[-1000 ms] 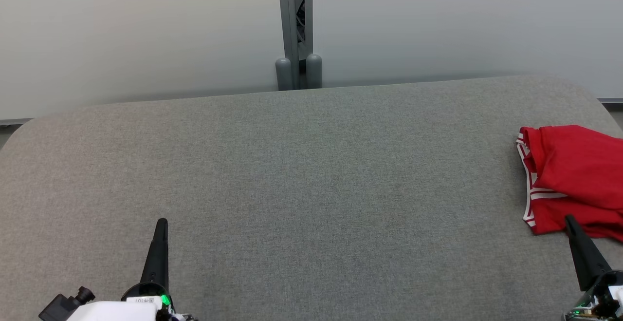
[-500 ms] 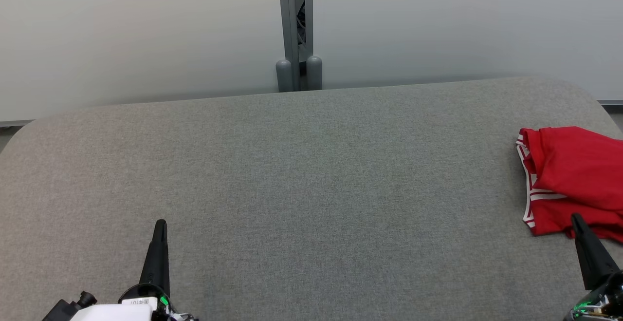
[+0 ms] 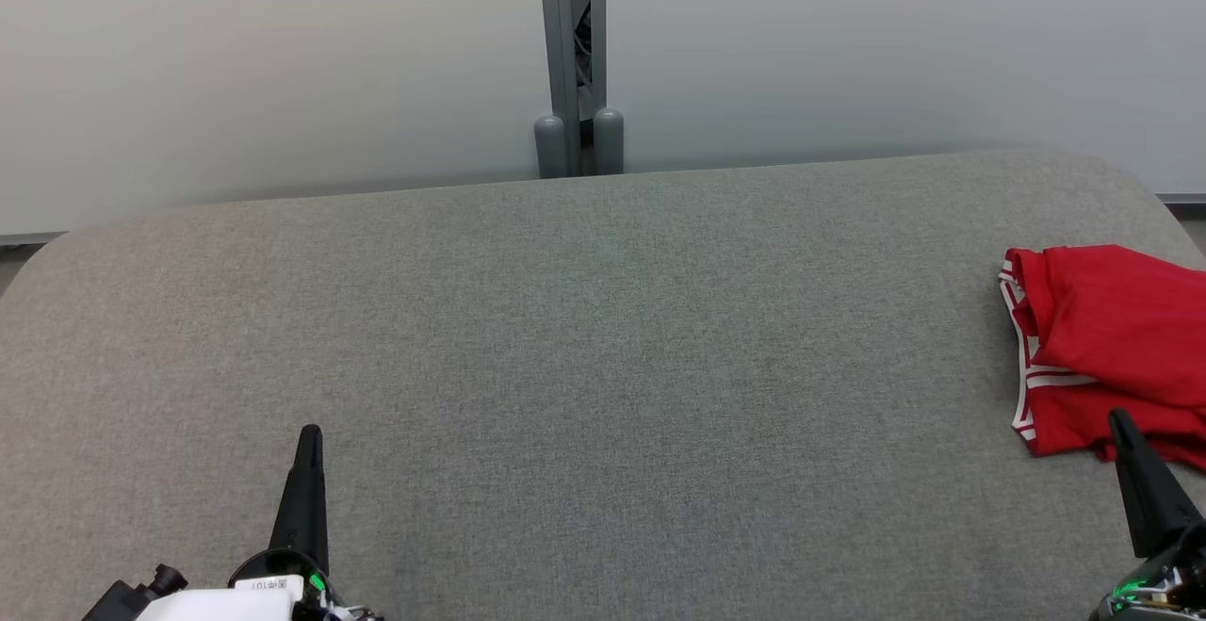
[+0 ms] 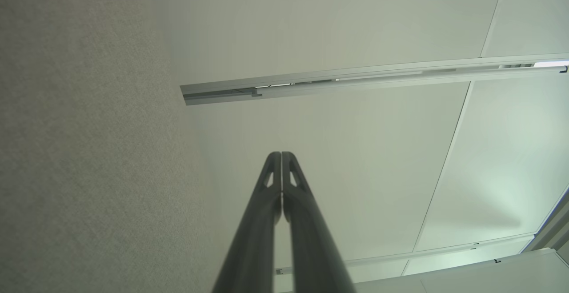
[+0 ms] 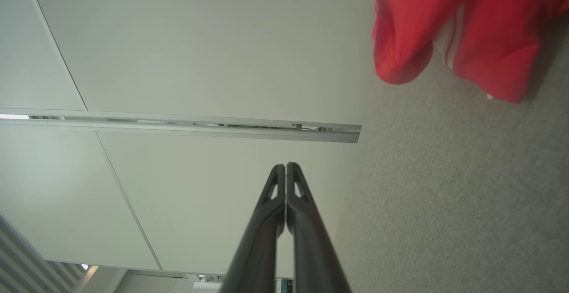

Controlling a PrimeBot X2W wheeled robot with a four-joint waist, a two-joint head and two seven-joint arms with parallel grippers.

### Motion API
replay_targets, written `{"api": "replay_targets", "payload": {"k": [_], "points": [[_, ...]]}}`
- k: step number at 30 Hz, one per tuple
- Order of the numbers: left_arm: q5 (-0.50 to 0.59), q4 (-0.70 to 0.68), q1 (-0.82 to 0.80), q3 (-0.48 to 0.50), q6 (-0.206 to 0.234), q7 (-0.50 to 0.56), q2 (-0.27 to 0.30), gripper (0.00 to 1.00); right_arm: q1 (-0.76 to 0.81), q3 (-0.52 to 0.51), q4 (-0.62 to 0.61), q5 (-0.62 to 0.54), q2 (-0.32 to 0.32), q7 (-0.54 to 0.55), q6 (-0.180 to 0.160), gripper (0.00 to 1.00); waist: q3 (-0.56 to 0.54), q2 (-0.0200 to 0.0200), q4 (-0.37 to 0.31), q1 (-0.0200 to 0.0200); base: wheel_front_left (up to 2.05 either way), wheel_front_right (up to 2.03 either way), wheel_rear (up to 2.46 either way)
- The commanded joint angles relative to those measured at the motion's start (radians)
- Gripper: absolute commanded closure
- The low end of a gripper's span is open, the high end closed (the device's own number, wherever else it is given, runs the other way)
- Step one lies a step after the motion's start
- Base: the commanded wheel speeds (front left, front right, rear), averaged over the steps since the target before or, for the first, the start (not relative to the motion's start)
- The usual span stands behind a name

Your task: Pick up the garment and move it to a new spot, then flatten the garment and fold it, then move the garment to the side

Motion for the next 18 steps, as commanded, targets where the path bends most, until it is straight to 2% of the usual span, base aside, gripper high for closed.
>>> {"api": "replay_targets", "payload": {"k": [1, 18], "points": [[0.000, -0.001, 0.007, 0.004, -0.004, 0.002, 0.003, 1.00, -0.002, -0.004, 0.003, -0.004, 0.000, 0.004, 0.000, 1.00, 0.000, -0.0001, 0.000, 0.0000, 0.00, 0.00, 0.00], [0.001, -0.001, 0.006, 0.005, -0.004, 0.004, 0.002, 1.00, -0.005, -0.013, 0.004, -0.013, 0.006, 0.012, 0.000, 1.00, 0.000, -0.0001, 0.000, 0.0000, 0.00, 0.00, 0.00]]}}
